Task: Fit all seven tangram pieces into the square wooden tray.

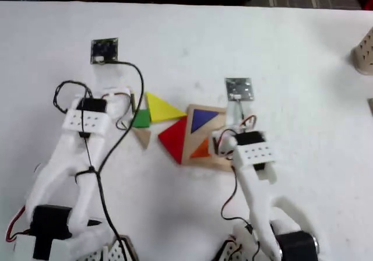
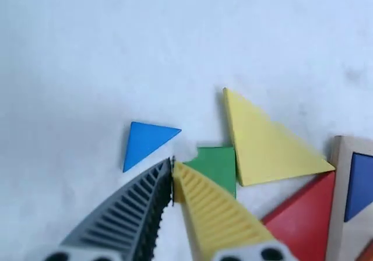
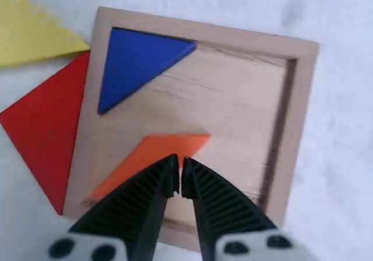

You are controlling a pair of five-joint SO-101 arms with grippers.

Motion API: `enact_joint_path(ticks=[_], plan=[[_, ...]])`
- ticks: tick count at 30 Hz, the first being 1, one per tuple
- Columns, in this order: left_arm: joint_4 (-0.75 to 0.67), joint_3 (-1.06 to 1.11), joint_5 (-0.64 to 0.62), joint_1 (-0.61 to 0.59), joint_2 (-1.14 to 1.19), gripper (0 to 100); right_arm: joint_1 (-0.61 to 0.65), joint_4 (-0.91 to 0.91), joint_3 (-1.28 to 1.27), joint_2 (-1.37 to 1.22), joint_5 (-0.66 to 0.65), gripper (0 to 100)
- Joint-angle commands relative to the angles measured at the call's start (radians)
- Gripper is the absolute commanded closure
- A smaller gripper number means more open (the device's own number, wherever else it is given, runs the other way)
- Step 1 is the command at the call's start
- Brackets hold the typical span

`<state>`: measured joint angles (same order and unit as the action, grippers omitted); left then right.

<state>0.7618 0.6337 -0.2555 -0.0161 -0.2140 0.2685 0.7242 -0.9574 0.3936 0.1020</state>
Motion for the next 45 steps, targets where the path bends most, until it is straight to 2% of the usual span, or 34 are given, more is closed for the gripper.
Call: enact_joint_path(ticks=[1,9,14,25,37,45], plan=[[-0.078,0.009,-0.018,-0.008,-0.028,98,0.033,-0.087,0.012,-0.042,0.008,98.1],[-0.155,0.005,-0.018,-0.015,0.031,98,0.084,0.028,-0.006,0.048,0.008,98.1],[-0.155,0.005,-0.014,-0.010,0.031,98,0.104,0.033,-0.063,0.076,0.003,98.1],[-0.155,0.005,-0.012,-0.010,0.033,98,0.246,0.027,-0.094,0.076,0.000,98.1],[-0.155,0.009,-0.012,-0.010,0.035,98,0.113,0.007,-0.104,0.067,-0.002,98.1],[-0.147,0.015,-0.012,-0.016,0.035,98,0.062,-0.042,-0.051,-0.067,0.000,98.1]])
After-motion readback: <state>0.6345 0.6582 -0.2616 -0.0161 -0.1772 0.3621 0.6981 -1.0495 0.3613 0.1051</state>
